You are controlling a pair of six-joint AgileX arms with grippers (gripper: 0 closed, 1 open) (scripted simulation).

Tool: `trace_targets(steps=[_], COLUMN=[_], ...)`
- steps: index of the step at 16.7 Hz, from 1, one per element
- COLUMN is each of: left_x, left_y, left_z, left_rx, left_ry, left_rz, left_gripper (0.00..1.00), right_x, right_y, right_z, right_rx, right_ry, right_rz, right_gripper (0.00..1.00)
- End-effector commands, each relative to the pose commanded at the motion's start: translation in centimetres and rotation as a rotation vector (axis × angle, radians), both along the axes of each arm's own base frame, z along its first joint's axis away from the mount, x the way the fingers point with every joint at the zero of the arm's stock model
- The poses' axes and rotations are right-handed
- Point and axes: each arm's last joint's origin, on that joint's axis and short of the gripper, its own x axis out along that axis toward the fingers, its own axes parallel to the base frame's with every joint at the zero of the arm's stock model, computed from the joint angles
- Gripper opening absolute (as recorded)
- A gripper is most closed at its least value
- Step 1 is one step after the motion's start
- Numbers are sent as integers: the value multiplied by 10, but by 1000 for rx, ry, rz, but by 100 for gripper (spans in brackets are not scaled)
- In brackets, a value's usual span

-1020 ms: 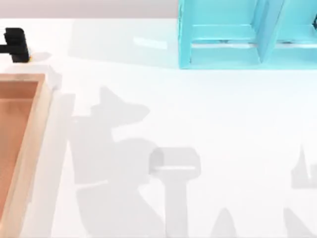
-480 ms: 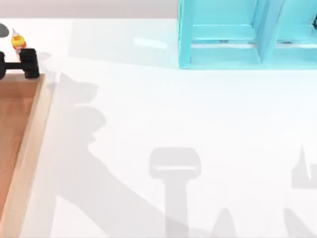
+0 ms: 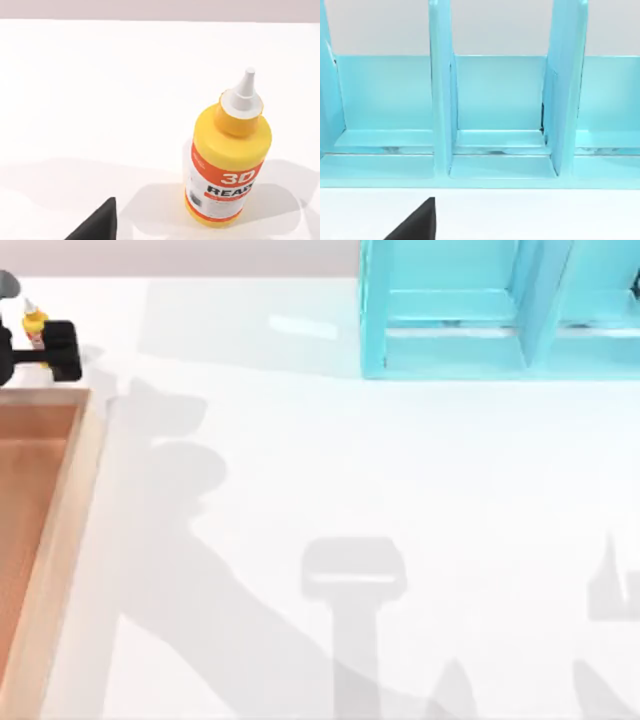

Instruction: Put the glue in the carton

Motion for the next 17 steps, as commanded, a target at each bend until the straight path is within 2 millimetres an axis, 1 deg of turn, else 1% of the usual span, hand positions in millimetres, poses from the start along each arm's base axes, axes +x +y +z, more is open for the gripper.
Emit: trace_targets(steps=[2, 4, 6, 8, 10, 11, 15, 17], left_x=[19, 39, 55, 67, 73, 73, 74, 74], left_y=[-7, -12, -9, -3, 3, 4, 4, 4], left_z=[-4, -13, -25, -40, -54, -57, -57, -57], left_rx=[0, 1, 1, 0, 0, 0, -1, -1], left_ry=[1, -1, -2, 4, 10, 12, 12, 12], left_rz=[1, 0, 0, -1, -1, -1, -1, -1], left_gripper=[100, 100, 100, 100, 100, 100, 100, 85], right_x=[0, 0, 0, 0, 0, 0, 0, 0], right_y=[0, 0, 0, 0, 0, 0, 0, 0], right_z=[0, 0, 0, 0, 0, 0, 0, 0], right_rx=[0, 0, 0, 0, 0, 0, 0, 0], right_ry=[0, 0, 0, 0, 0, 0, 0, 0], right_rz=[0, 0, 0, 0, 0, 0, 0, 0], right_gripper=[100, 100, 100, 100, 100, 100, 100, 100])
